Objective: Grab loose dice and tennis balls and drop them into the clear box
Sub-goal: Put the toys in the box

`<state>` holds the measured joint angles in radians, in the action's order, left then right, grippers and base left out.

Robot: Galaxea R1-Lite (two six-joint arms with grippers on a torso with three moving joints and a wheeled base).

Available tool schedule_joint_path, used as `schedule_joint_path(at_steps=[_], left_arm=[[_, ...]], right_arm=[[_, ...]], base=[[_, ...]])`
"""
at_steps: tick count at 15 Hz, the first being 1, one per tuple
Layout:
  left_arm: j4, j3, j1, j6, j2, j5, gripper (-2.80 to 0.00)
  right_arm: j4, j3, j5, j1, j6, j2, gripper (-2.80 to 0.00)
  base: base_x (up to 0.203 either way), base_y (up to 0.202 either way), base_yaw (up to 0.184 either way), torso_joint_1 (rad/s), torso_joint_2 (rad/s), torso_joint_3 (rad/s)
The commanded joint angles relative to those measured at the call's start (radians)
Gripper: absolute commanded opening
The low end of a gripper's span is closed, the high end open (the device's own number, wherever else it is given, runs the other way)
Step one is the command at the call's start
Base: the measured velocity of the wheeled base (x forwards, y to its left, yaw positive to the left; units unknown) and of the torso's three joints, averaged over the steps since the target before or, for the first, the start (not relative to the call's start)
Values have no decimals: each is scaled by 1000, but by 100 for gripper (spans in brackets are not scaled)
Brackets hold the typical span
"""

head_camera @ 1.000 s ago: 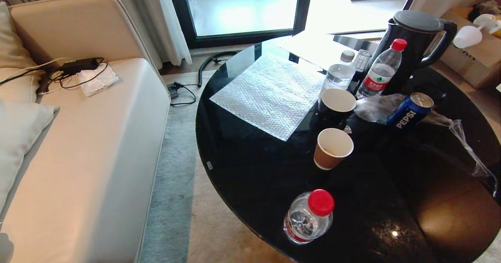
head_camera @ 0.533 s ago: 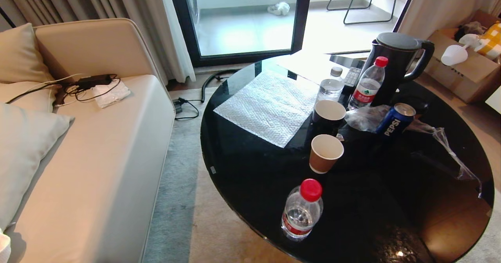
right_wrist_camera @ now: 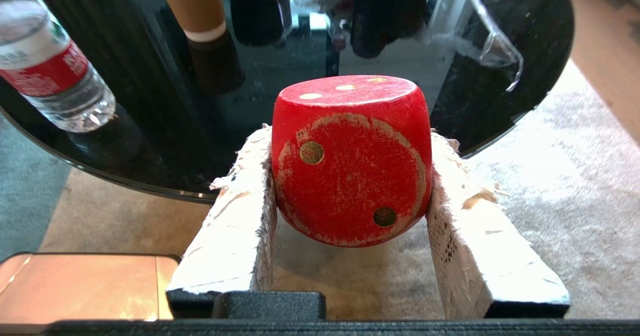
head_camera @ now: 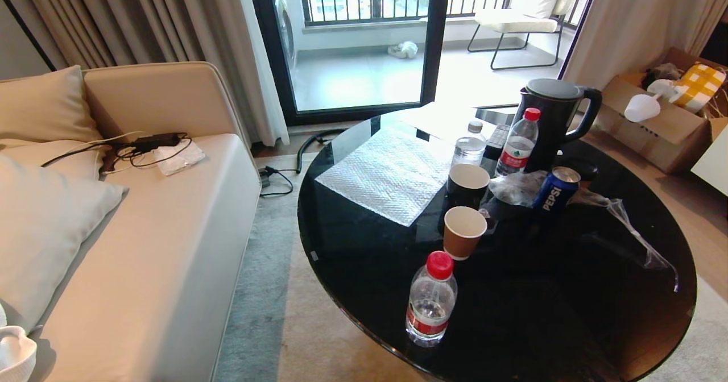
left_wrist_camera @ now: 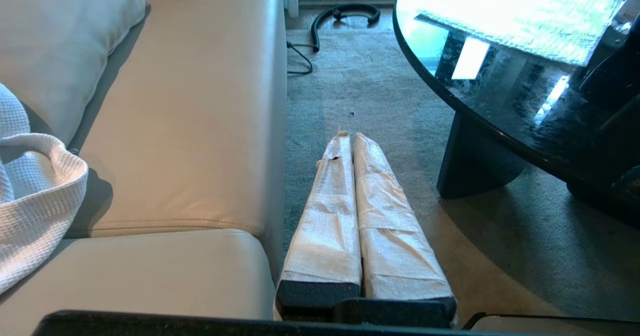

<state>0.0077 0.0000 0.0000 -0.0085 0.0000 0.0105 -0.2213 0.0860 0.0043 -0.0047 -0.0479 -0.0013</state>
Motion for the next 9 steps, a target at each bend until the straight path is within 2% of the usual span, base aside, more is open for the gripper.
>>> schedule_joint_path(at_steps=[1,9], left_arm=[[0,0,0,-1,0,0,-280],[0,1,0,-1,0,0,-280]], right_arm=[[-1,0,0,0,-1,0,-280],[-1,0,0,0,-1,0,-280]], base=[[0,0,0,2,0,213],[0,0,0,3,2,199]])
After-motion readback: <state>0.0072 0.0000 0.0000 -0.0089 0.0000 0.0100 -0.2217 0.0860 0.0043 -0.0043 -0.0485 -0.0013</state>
